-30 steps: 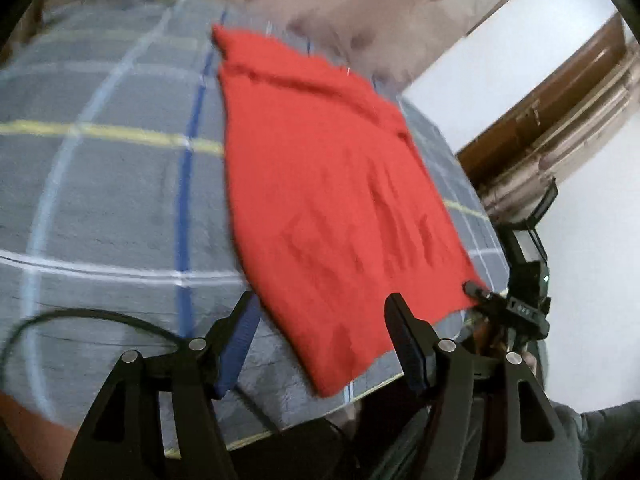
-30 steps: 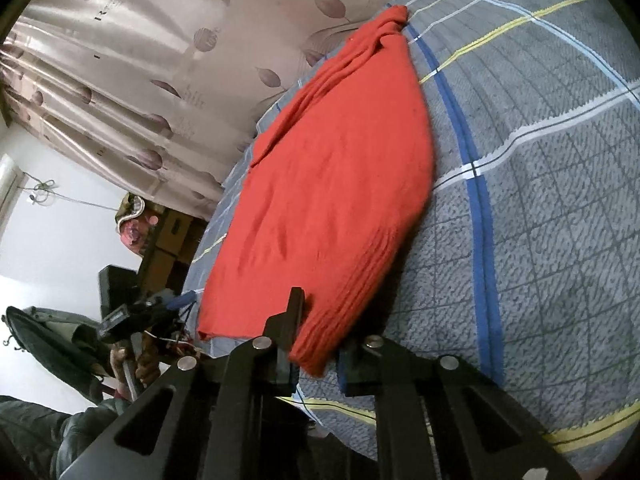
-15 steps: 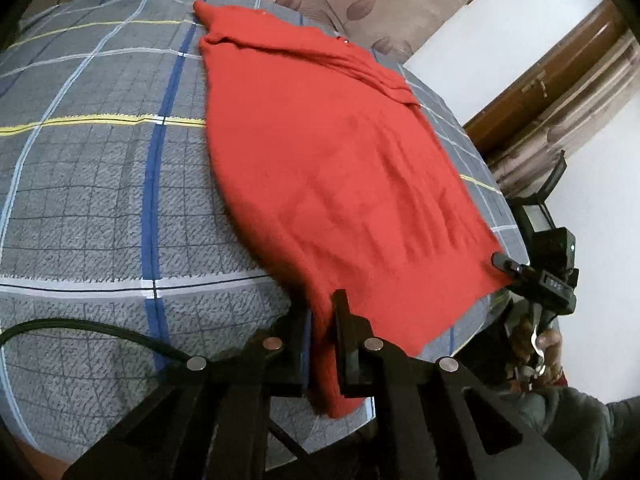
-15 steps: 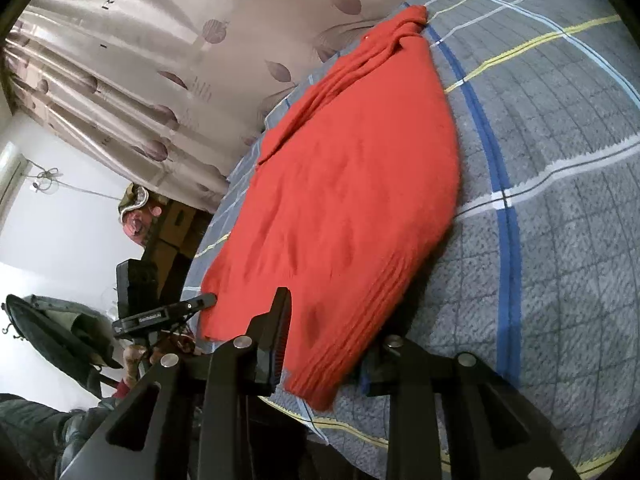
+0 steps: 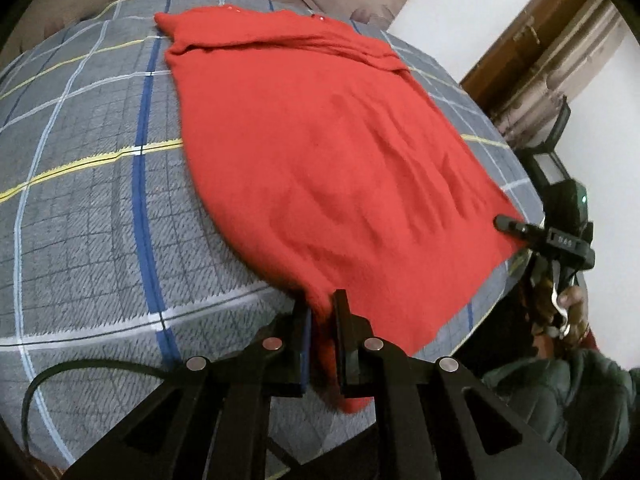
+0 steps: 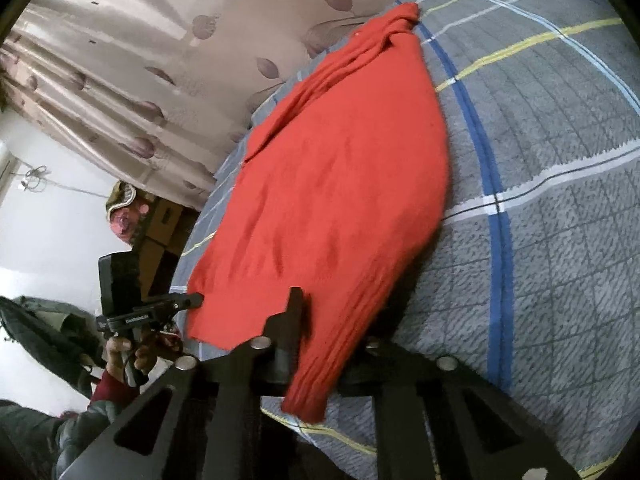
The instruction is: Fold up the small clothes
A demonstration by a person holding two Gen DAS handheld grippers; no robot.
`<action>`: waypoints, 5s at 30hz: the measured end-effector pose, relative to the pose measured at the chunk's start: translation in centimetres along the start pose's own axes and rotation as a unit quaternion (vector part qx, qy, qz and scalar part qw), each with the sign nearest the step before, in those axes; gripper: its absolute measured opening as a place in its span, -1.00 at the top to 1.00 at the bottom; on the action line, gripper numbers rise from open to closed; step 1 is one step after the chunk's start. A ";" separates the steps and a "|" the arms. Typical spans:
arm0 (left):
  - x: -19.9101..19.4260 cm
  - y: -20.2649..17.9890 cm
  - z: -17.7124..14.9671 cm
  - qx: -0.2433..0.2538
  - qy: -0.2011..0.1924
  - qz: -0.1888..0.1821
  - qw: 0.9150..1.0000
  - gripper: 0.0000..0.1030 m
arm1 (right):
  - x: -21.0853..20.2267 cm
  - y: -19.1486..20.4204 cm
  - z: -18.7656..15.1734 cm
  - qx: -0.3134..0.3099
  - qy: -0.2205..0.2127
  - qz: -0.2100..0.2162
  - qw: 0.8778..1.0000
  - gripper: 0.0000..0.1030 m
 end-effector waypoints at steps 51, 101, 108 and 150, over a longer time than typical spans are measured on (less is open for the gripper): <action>-4.4 -3.6 2.4 0.177 -0.113 0.216 0.954 0.91 | -1.6 4.7 2.3 -0.037 -0.022 0.061 0.997 0.82; -6.5 -2.5 6.1 0.013 -0.160 0.012 0.987 0.91 | -4.0 9.4 6.8 -0.180 -0.077 -0.090 0.976 0.85; -6.3 -2.7 5.7 0.020 -0.156 0.022 0.987 0.90 | -3.1 9.6 6.6 -0.231 -0.072 -0.160 0.957 0.85; -6.9 2.6 3.5 -0.026 -0.160 0.082 0.983 0.36 | -2.1 4.0 5.2 -0.216 -0.031 -0.285 0.933 -0.25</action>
Point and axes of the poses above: each gripper's, at about its wrist camera, not at the fingertips, and x roughly the way its jaws point, y to its left, z to its top, the point moved 9 cm from there along x, roughly the way its jaws point
